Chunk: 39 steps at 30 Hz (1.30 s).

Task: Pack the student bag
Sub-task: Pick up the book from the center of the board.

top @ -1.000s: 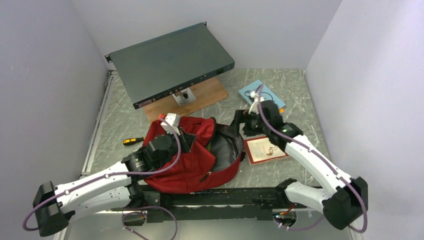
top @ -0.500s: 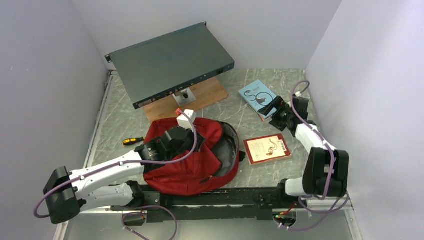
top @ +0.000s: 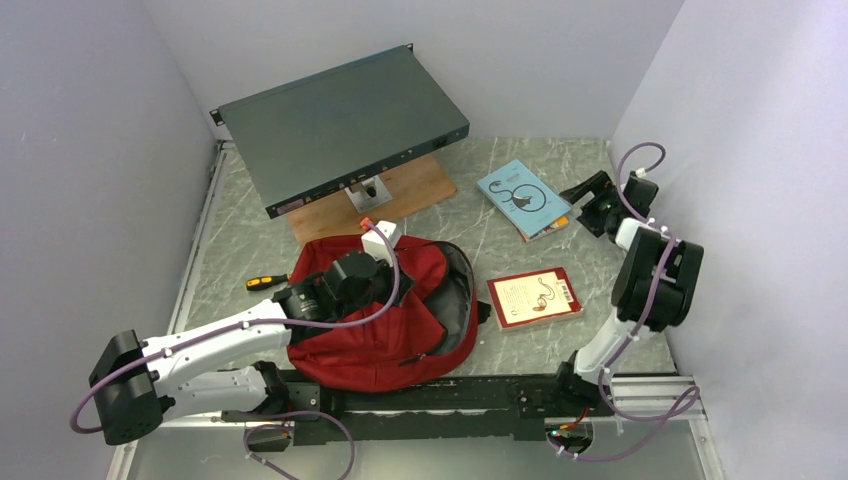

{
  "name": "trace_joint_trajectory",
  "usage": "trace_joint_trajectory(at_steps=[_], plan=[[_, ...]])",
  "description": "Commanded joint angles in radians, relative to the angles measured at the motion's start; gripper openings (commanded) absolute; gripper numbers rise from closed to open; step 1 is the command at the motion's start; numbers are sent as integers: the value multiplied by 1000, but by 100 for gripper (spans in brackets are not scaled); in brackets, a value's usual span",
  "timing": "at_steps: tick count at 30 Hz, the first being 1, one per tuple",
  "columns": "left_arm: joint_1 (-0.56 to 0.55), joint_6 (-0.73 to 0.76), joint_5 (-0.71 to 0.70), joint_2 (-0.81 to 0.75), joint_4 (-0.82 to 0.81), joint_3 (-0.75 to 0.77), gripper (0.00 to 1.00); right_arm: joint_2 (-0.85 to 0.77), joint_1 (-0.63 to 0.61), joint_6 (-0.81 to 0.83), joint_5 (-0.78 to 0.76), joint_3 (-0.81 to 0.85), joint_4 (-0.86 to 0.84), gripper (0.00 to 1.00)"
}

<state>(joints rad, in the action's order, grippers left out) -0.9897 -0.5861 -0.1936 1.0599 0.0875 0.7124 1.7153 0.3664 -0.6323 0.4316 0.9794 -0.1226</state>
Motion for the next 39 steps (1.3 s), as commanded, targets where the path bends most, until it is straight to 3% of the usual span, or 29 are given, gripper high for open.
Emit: trace_joint_trajectory(at_steps=[1,5,14,30,39], plan=[[0,37,48,-8,-30,41,0,155,64,-35,164,70,-132,91],[1,36,49,-18,-40,33,0,305,108,-111,322,102,-284,79],[3,26,52,-27,-20,46,0,484,120,-366,432,108,-595,66],[3,5,72,11,-13,79,0,597,94,-480,487,158,-721,46],[3,-3,74,29,-27,84,0,604,72,-493,481,130,-764,48]])
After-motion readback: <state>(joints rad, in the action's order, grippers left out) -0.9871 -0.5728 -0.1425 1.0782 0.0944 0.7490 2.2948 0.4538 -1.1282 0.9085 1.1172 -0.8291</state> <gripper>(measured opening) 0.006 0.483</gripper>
